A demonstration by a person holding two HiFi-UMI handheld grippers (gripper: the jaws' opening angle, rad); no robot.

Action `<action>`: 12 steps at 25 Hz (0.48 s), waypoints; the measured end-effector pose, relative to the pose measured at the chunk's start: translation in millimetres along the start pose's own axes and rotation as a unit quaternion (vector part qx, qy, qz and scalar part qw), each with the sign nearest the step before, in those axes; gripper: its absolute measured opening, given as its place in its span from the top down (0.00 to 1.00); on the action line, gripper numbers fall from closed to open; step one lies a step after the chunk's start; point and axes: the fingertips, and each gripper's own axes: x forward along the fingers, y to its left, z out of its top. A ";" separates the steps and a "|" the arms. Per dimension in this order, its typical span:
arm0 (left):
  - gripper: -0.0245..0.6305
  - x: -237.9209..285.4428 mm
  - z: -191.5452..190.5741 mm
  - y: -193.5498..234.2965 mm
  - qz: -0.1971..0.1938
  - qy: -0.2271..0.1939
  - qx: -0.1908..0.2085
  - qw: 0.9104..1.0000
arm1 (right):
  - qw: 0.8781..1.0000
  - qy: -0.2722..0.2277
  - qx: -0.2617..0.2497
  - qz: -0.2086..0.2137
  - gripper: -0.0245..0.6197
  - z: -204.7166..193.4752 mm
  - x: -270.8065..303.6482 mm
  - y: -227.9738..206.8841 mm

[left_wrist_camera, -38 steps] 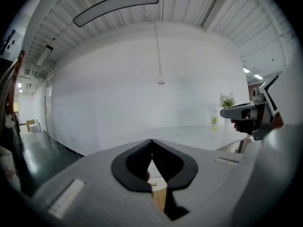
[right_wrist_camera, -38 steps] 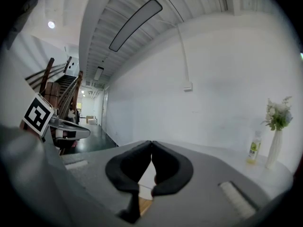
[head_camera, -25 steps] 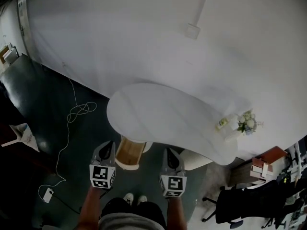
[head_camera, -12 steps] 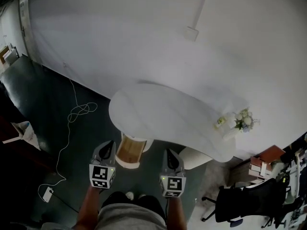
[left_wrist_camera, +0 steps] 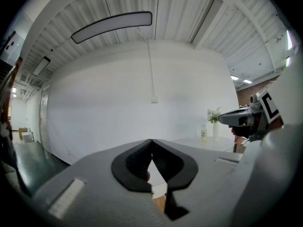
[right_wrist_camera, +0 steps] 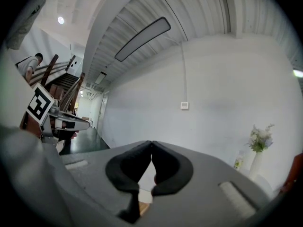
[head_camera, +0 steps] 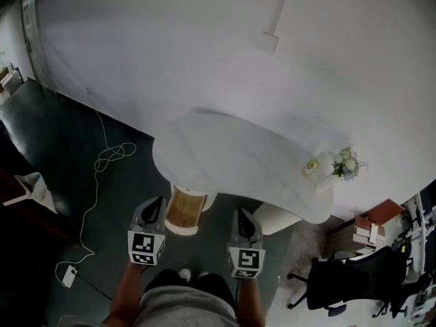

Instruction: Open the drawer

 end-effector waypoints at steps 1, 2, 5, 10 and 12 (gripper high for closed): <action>0.95 0.0 -1.4 -0.6 0.000 0.002 -0.001 1.000 | 1.000 0.001 0.000 0.000 0.95 -0.9 -0.2 -0.3; 0.95 -0.2 -2.3 -0.9 0.000 0.003 -0.001 1.000 | 1.000 0.002 -0.001 0.001 0.95 -1.4 -0.2 -0.4; 0.95 0.6 -2.4 -0.9 0.000 0.005 -0.001 1.000 | 1.000 0.002 -0.001 0.004 0.95 -1.0 1.8 0.0; 0.95 1.2 -4.0 0.6 0.004 0.006 0.004 1.000 | 1.000 0.001 -0.002 0.010 0.95 -0.5 5.4 2.3; 0.95 1.4 -2.4 0.1 0.004 0.004 0.003 1.000 | 1.000 0.000 -0.001 0.012 0.95 -0.3 6.4 2.9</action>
